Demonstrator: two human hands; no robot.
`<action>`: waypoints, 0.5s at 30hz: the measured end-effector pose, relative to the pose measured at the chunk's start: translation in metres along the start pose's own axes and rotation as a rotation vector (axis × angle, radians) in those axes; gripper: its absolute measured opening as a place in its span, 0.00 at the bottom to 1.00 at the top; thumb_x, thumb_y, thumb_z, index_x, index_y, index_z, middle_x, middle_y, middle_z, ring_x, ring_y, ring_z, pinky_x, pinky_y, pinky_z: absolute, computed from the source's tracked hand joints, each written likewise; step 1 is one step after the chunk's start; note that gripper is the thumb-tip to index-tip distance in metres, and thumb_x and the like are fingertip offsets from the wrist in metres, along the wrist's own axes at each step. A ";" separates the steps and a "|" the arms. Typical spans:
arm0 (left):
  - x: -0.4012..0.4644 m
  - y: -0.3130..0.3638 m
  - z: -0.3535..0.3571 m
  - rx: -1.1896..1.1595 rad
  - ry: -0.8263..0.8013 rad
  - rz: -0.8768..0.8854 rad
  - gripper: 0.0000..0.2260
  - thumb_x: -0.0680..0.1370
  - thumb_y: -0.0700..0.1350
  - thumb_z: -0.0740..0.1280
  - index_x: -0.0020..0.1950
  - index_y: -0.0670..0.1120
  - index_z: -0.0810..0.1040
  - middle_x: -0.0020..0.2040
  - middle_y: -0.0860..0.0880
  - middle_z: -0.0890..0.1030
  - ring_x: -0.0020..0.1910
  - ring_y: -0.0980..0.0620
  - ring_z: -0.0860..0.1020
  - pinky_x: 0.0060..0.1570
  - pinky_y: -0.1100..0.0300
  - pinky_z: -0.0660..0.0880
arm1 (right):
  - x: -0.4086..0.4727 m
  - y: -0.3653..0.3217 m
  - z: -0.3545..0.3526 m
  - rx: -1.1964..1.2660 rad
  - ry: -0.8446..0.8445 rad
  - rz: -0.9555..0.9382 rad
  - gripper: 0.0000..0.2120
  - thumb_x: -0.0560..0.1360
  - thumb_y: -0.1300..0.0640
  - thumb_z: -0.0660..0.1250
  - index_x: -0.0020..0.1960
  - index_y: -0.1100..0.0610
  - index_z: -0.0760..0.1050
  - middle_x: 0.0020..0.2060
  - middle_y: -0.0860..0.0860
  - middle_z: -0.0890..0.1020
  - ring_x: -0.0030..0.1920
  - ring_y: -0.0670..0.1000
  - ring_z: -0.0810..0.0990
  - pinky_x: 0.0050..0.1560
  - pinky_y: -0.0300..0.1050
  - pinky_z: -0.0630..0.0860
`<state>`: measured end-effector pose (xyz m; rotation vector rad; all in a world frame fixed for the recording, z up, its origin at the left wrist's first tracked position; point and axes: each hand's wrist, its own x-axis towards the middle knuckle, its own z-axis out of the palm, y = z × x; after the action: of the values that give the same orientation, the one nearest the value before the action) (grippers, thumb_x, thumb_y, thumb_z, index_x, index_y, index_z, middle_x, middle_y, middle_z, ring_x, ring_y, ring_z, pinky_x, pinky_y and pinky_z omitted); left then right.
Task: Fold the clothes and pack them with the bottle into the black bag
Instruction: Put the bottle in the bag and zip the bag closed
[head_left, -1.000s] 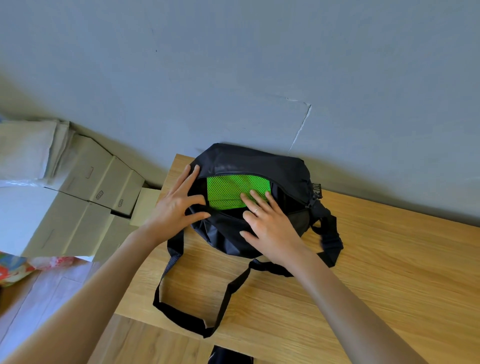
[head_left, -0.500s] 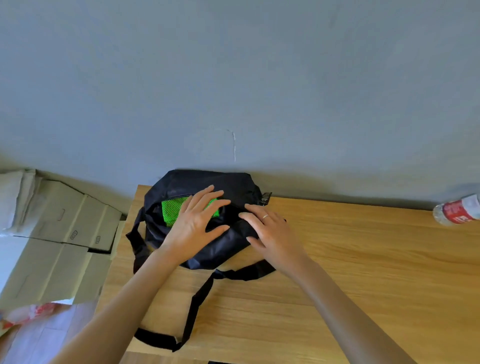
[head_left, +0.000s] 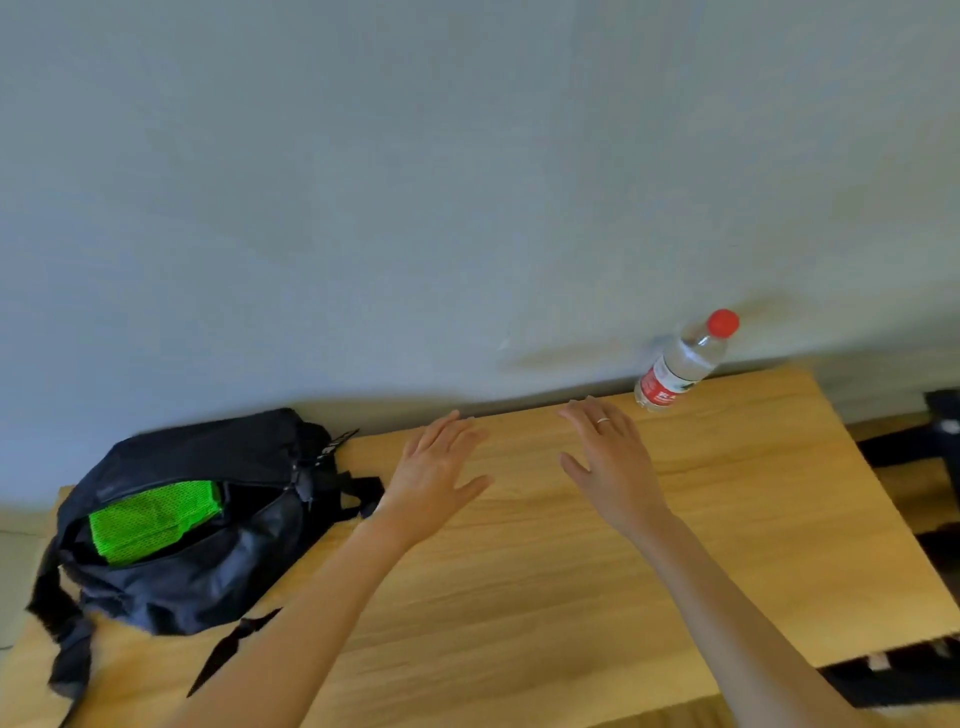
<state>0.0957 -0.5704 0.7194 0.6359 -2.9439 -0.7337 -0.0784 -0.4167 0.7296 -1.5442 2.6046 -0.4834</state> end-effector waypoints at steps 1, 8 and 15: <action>0.013 0.015 0.006 0.023 -0.032 0.011 0.25 0.79 0.57 0.59 0.74 0.52 0.61 0.75 0.53 0.60 0.76 0.53 0.50 0.74 0.52 0.49 | -0.003 0.020 -0.007 -0.010 0.020 0.026 0.24 0.69 0.58 0.74 0.62 0.59 0.73 0.58 0.56 0.78 0.63 0.60 0.73 0.63 0.52 0.68; 0.103 0.105 0.038 0.203 -0.133 0.103 0.29 0.80 0.56 0.57 0.77 0.49 0.51 0.77 0.49 0.52 0.77 0.50 0.45 0.74 0.51 0.46 | -0.007 0.126 -0.043 0.080 0.093 0.267 0.25 0.69 0.58 0.73 0.64 0.60 0.70 0.56 0.56 0.78 0.59 0.61 0.73 0.57 0.53 0.68; 0.173 0.161 0.061 0.283 -0.170 0.098 0.35 0.79 0.57 0.59 0.77 0.50 0.41 0.78 0.49 0.45 0.77 0.50 0.42 0.74 0.49 0.47 | 0.028 0.166 -0.059 0.600 0.171 0.431 0.38 0.67 0.56 0.76 0.71 0.54 0.60 0.61 0.49 0.74 0.61 0.49 0.71 0.56 0.43 0.68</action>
<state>-0.1320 -0.4834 0.7288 0.4577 -3.2420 -0.3824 -0.2453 -0.3532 0.7371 -0.7637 2.4533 -1.2362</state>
